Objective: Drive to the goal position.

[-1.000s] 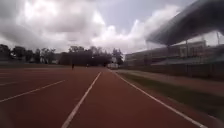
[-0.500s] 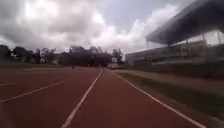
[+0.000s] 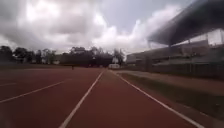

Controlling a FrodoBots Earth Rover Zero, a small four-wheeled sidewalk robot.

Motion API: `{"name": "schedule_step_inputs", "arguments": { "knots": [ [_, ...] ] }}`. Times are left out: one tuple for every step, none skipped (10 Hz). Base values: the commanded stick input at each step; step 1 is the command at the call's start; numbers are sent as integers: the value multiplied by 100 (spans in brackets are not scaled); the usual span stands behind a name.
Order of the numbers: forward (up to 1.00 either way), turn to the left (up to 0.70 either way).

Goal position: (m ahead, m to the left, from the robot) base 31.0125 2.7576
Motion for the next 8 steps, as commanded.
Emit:
{"name": "schedule_step_inputs", "arguments": {
  "knots": [
    [70, 0],
    [70, 0],
    [70, 0],
    [70, 0],
    [70, 0],
    [70, 0],
    [70, 0],
    [70, 0]
  ]
}}
